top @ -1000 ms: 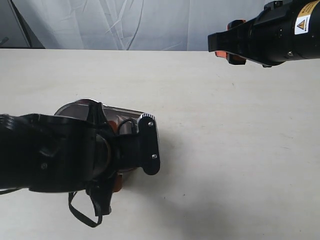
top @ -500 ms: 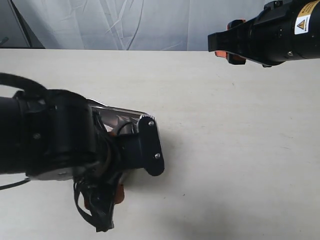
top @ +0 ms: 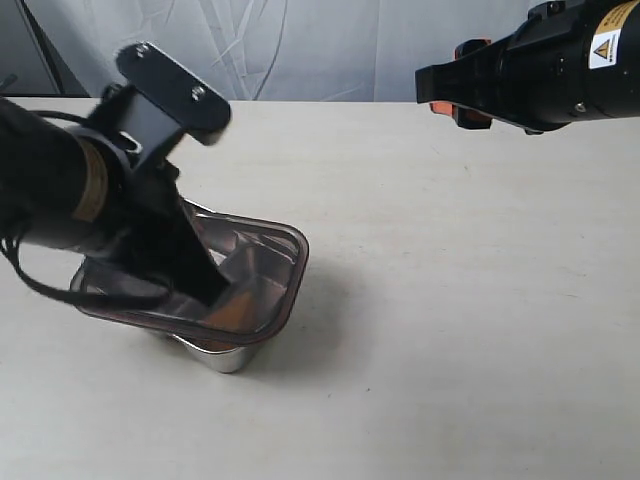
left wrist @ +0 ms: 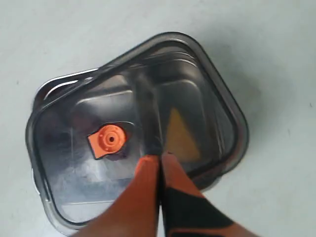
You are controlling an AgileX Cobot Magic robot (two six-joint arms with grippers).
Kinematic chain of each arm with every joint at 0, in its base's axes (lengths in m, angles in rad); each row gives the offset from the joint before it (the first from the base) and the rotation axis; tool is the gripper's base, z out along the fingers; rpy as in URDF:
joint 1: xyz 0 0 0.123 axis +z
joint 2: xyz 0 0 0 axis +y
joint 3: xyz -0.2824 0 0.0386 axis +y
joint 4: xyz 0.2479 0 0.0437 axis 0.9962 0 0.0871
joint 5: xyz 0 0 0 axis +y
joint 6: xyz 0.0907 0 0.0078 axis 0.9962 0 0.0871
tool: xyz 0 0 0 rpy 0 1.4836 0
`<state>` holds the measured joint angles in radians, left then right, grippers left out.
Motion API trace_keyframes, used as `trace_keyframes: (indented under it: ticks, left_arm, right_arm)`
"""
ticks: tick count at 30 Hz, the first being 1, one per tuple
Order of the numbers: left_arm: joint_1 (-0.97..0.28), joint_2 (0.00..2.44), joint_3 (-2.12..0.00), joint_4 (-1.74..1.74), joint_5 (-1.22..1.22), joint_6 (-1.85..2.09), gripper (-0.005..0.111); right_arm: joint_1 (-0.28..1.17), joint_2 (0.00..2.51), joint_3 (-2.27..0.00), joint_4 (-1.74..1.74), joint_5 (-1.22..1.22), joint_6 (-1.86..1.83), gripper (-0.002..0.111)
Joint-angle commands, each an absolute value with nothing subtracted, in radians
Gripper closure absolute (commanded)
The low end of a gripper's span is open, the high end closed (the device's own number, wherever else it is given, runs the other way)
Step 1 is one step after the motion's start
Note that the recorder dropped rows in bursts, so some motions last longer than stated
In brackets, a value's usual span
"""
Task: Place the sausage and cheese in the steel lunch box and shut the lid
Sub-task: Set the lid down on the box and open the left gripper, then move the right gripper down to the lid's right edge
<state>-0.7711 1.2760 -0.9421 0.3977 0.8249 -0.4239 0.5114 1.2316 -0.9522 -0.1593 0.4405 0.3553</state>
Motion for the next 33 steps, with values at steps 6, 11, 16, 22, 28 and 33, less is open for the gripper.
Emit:
trace_keyframes:
  ticks: [6,11,16,22,28,33]
  left_arm:
    - [-0.432,1.263,-0.948,0.244,0.859,-0.476,0.107]
    - [-0.227,1.269,-0.948,0.000,0.986,-0.270,0.107]
    - [-0.118,1.293,-0.948,-0.076,1.120,-0.156,0.107]
    - [-0.121,1.306,-0.936,-0.007,1.195,-0.156,0.107]
    - [-0.121,1.323,-0.871,-0.009,1.187,-0.156,0.107]
    - [-0.121,1.359,-0.824,-0.020,1.095,-0.156,0.107]
  right_arm:
    - [0.508,1.229,-0.953,-0.174,0.455,0.349,0.055]
    - [0.508,1.229,-0.953,-0.171,0.466,0.349,0.055]
    - [0.508,1.229,-0.953,-0.171,0.504,0.349,0.056]
    - [0.508,1.229,-0.953,-0.168,0.534,0.349,0.099]
    - [0.508,1.250,-0.953,-0.165,0.541,0.334,0.108]
    - [0.508,1.332,-0.957,-0.088,0.543,0.256,0.108]
